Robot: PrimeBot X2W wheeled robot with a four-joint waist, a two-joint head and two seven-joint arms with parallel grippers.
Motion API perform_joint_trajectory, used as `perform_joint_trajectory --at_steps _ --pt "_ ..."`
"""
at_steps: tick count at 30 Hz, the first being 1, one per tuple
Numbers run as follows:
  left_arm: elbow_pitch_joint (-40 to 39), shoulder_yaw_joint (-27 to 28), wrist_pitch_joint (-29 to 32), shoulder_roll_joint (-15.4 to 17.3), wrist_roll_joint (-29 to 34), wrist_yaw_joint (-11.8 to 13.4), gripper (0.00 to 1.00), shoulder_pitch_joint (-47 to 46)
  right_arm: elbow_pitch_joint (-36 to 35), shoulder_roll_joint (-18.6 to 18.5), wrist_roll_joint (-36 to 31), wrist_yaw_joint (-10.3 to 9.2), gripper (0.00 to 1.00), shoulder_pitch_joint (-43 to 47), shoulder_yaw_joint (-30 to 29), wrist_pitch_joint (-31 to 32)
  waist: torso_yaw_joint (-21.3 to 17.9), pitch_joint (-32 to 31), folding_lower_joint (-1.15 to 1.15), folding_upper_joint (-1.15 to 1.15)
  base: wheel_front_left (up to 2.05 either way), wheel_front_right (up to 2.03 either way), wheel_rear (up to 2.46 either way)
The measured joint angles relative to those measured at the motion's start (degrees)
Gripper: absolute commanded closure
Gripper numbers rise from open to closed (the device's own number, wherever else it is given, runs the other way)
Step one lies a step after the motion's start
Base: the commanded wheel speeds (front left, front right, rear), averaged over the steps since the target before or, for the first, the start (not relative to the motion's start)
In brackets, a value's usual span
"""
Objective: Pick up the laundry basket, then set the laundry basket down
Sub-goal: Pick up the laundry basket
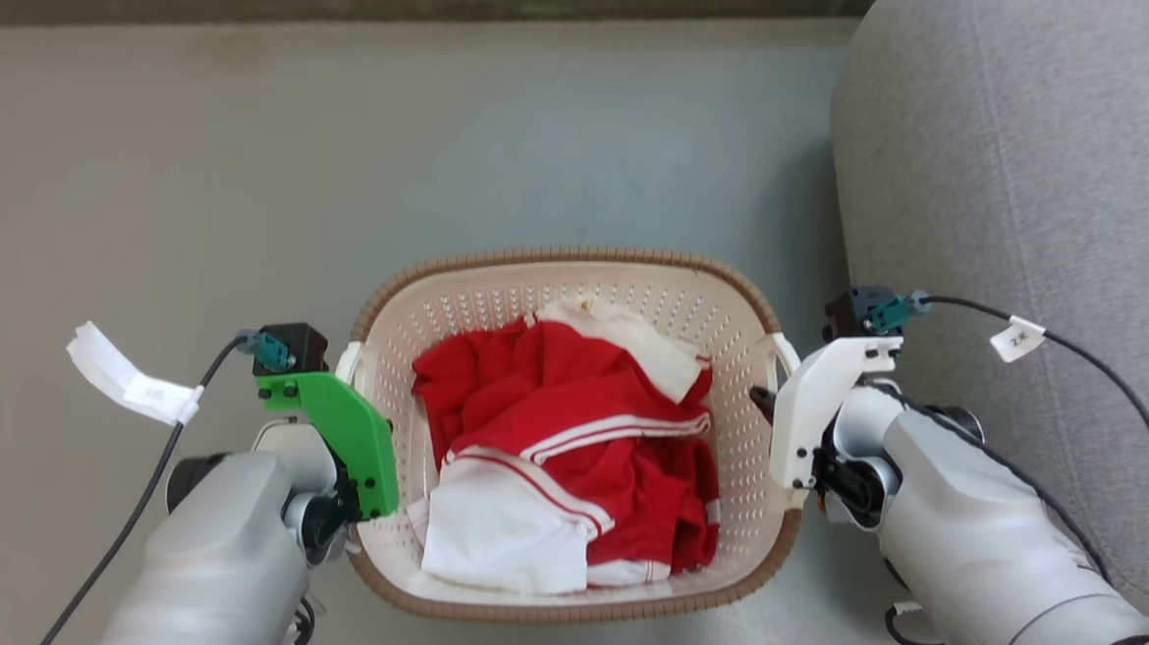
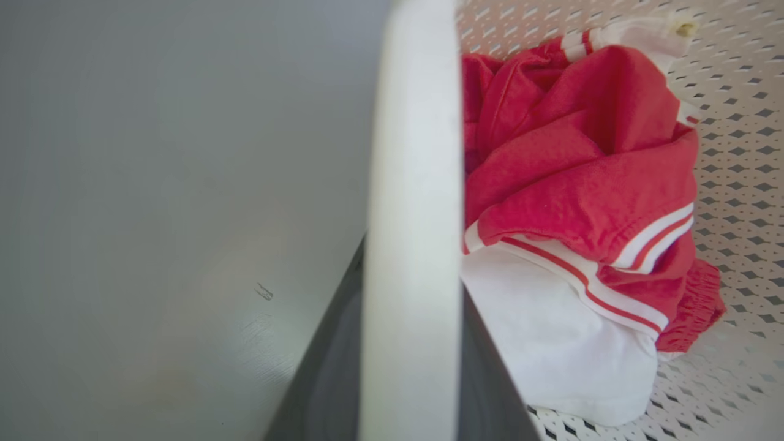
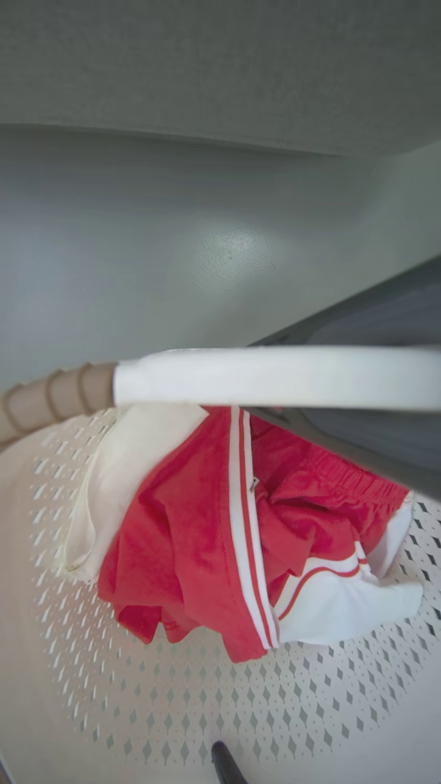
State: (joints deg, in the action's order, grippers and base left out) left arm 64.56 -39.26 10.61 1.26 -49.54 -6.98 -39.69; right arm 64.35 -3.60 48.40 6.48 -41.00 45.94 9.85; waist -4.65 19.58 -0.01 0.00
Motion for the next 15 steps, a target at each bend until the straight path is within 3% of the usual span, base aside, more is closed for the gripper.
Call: perform_joint_trajectory --at_steps 15 --pt "1.2 -1.7 5.6 -0.2 -4.5 0.0 1.0 6.4 1.0 0.4 3.3 0.0 1.0 6.3 2.2 5.3 -0.6 -12.2 0.0 0.0 0.0 0.0 0.0"
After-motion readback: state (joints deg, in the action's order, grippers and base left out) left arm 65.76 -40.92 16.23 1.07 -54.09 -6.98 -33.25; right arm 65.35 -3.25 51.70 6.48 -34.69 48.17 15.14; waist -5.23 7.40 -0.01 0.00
